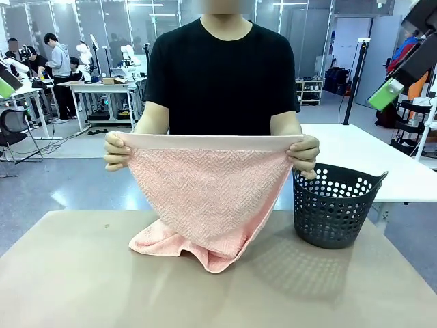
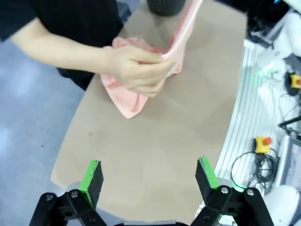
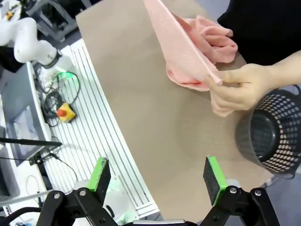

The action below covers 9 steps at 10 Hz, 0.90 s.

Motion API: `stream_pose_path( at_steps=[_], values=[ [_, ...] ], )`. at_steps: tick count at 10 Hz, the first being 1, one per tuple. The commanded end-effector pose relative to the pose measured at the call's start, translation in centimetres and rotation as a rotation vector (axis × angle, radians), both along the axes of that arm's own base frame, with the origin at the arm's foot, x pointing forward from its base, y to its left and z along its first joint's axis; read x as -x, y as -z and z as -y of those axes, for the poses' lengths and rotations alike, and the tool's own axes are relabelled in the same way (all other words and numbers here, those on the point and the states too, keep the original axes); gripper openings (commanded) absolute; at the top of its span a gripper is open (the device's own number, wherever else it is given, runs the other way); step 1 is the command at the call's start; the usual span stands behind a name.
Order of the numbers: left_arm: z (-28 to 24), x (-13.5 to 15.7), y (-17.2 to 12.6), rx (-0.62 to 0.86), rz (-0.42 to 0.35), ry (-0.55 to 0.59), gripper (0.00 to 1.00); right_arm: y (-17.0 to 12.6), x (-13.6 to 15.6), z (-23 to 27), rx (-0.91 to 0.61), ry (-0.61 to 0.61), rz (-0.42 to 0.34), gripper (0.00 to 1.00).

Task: Fold the towel.
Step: Grab the top end of the 100 cm Hotel Towel extended by the human.

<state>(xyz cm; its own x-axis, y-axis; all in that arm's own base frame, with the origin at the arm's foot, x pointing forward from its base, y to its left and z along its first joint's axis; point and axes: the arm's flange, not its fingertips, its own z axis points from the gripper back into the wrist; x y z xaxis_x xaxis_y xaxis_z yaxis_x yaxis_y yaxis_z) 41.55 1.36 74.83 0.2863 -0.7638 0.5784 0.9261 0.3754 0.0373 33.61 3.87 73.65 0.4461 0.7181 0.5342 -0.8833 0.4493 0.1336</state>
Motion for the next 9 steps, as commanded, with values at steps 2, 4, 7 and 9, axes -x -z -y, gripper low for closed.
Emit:
stream_pose_path(
  at_steps=[2,4,7,9],
  values=[
    [2.5,3.5,0.4,-0.015,-0.019,0.029,1.00,1.0,-0.1,0.1,0.060,-0.002,0.049,1.00],
    [1.9,1.8,-0.3,-0.005,-0.015,0.037,1.00,0.0,-0.3,-0.1,0.029,0.004,0.017,1.00],
    [2.0,2.7,-0.4,0.002,-0.001,0.023,1.00,0.0,-0.3,-0.1,0.029,0.004,0.017,1.00],
    [5.9,0.8,-3.4,-0.225,0.125,0.125,1.00,-0.2,-1.3,-2.3,0.132,-0.073,0.101,1.00]
  ],
)
